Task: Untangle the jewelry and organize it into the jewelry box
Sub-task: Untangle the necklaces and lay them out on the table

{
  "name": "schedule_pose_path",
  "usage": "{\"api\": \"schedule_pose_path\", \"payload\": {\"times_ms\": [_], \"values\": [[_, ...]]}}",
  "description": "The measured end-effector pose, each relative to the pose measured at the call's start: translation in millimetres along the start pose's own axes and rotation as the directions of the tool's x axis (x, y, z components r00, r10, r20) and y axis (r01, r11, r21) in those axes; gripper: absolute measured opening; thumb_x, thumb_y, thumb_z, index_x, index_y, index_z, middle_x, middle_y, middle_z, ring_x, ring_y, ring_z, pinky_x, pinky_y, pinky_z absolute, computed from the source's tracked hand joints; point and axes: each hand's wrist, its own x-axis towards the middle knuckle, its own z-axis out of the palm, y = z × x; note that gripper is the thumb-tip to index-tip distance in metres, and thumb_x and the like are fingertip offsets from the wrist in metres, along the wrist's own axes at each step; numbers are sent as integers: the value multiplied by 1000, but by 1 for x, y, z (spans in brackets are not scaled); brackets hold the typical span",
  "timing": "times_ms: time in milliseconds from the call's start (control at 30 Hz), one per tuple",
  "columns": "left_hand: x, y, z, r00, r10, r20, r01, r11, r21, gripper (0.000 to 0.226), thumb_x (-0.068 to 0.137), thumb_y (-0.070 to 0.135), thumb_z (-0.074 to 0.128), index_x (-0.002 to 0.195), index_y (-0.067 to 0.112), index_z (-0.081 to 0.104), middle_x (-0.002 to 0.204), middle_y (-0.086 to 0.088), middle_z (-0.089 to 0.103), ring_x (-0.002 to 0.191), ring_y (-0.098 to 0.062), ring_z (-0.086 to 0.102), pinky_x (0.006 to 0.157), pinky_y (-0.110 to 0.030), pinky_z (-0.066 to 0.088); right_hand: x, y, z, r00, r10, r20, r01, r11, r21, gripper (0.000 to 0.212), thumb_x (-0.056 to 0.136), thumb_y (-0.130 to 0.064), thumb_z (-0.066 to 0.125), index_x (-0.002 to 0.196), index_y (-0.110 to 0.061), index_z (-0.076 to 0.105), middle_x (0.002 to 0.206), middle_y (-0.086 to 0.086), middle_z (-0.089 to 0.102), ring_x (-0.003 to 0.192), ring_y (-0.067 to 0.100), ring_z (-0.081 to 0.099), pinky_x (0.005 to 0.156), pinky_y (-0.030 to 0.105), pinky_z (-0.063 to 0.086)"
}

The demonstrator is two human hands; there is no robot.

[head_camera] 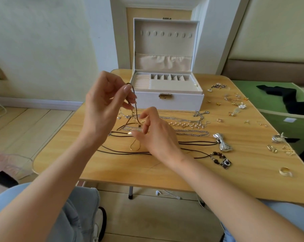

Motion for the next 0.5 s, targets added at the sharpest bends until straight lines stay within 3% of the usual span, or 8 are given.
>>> {"api": "schedule_pose_path", "payload": {"times_ms": [100,200,300,433,500], "values": [[0,4,3,999,44,10,-44,998,-37,15,93,5,50,85,15,45,73,-4,63,68,-21,64,61,-37,55,7,1,-4,998,16,-53,-14,999,42,41,85,-37,65,114,-20,42,72,-7,59,59,10,51,56,28,40],[0,10,4,995,99,26,-97,992,-76,13,93,5,51,87,15,46,75,-1,66,70,-24,65,64,-39,55,16,3,-10,993,-1,-120,16,992,124,15,85,-27,66,96,-18,60,71,-6,61,61,8,50,59,31,45],[0,20,6,986,169,6,-167,979,-114,14,94,2,48,90,15,45,79,-3,66,73,-25,66,65,-38,55,24,3,-22,979,10,-203,39,971,237,8,83,-15,70,76,-11,68,72,-8,59,63,2,49,62,17,41],[0,32,5,958,269,-103,-279,955,-104,14,96,0,45,92,14,41,81,-6,65,75,-27,67,67,-38,54,27,1,-54,977,85,-194,12,891,453,9,87,-15,64,83,-8,68,73,-4,63,59,12,57,55,26,48],[1,35,2,931,319,-176,-335,940,-66,13,97,1,43,92,13,39,78,-5,64,70,-25,65,63,-36,52,25,3,-66,976,84,-202,26,873,487,10,90,-14,61,86,-7,66,76,3,67,52,6,56,47,19,45]]}}
